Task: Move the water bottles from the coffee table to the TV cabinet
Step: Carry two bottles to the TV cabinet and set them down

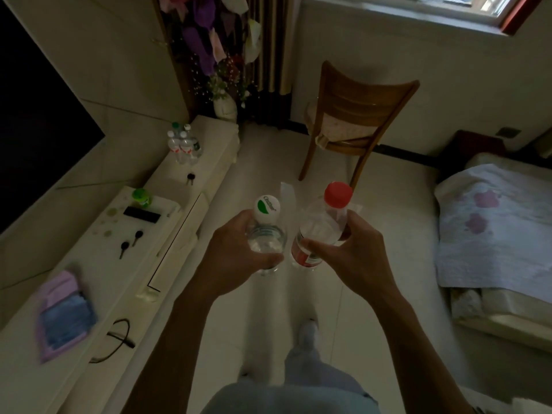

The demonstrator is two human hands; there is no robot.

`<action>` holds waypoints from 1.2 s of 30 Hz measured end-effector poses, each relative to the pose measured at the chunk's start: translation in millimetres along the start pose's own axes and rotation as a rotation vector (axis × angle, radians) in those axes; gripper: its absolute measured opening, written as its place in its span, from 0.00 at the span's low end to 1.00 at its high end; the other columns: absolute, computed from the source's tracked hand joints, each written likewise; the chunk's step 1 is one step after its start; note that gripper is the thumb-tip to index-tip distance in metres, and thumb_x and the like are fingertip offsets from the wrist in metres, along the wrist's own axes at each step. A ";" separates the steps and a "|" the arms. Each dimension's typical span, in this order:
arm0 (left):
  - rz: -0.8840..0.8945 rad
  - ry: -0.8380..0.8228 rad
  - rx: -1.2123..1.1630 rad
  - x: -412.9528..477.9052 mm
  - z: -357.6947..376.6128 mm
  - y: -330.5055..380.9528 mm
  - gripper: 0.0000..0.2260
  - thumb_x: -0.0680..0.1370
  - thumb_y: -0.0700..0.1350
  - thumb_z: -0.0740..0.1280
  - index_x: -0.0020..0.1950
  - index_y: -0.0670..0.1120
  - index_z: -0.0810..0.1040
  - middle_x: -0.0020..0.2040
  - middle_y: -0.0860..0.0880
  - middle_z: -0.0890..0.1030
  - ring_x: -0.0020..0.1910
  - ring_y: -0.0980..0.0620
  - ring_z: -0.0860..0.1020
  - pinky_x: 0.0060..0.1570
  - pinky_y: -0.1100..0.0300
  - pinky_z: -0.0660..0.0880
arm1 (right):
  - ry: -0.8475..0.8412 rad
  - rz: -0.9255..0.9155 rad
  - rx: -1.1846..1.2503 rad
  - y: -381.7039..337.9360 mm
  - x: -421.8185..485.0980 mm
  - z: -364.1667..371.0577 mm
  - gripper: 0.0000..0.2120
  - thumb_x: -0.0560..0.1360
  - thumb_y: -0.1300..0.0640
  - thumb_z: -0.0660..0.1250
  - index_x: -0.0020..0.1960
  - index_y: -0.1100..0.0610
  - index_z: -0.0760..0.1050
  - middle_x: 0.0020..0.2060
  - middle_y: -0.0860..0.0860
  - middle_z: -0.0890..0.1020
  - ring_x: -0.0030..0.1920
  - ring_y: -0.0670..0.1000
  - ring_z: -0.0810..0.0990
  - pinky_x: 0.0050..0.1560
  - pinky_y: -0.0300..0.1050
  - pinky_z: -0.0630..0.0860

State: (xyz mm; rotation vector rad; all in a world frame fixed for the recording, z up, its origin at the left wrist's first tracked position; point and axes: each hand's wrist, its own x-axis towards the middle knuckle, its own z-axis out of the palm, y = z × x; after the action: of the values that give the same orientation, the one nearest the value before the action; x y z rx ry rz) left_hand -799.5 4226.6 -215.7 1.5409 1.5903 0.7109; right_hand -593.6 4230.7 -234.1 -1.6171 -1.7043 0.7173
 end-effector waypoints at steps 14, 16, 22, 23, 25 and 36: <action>-0.074 0.098 0.041 107.7 79.3 73.5 0.28 0.64 0.45 0.79 0.61 0.50 0.72 0.50 0.56 0.76 0.49 0.58 0.76 0.42 0.72 0.70 | -0.104 -0.151 -0.037 68.4 126.0 -74.3 0.37 0.61 0.35 0.71 0.63 0.55 0.73 0.54 0.49 0.81 0.50 0.46 0.79 0.53 0.44 0.79; -0.086 0.101 0.036 118.3 84.2 77.9 0.28 0.64 0.44 0.79 0.61 0.50 0.72 0.52 0.55 0.78 0.51 0.57 0.77 0.43 0.71 0.73 | -0.121 -0.145 -0.019 74.2 137.4 -80.0 0.38 0.61 0.34 0.70 0.64 0.55 0.73 0.55 0.50 0.81 0.51 0.46 0.79 0.53 0.43 0.78; -0.093 0.115 0.061 151.8 87.6 88.4 0.27 0.64 0.45 0.79 0.59 0.51 0.72 0.46 0.60 0.75 0.44 0.64 0.75 0.40 0.73 0.70 | -0.130 -0.145 0.038 83.6 170.9 -84.0 0.37 0.61 0.37 0.72 0.64 0.56 0.73 0.55 0.51 0.81 0.52 0.48 0.80 0.54 0.46 0.79; -0.093 0.118 0.060 157.7 86.9 89.4 0.27 0.64 0.45 0.79 0.59 0.51 0.72 0.46 0.61 0.75 0.44 0.64 0.75 0.40 0.73 0.69 | -0.130 -0.143 0.042 84.8 176.8 -83.7 0.37 0.61 0.37 0.72 0.64 0.56 0.73 0.55 0.51 0.81 0.52 0.48 0.80 0.54 0.46 0.79; -0.088 0.120 0.063 171.2 85.2 89.4 0.28 0.64 0.46 0.79 0.60 0.50 0.72 0.48 0.59 0.76 0.46 0.61 0.76 0.40 0.73 0.69 | -0.125 -0.137 0.046 87.7 189.8 -82.3 0.37 0.61 0.37 0.73 0.64 0.56 0.74 0.55 0.51 0.81 0.52 0.48 0.81 0.54 0.46 0.80; -0.074 0.119 -0.006 280.4 55.4 79.5 0.28 0.64 0.47 0.79 0.61 0.50 0.73 0.52 0.54 0.79 0.48 0.58 0.78 0.41 0.71 0.70 | -0.136 -0.138 -0.005 86.6 303.3 -54.1 0.35 0.63 0.39 0.74 0.64 0.56 0.73 0.56 0.51 0.81 0.53 0.48 0.80 0.54 0.44 0.80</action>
State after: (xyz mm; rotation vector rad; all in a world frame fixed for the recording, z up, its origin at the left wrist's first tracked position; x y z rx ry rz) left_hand -694.7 4504.1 -222.5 1.4502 1.7221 0.7775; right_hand -498.8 4536.4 -237.8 -1.4654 -1.8955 0.7699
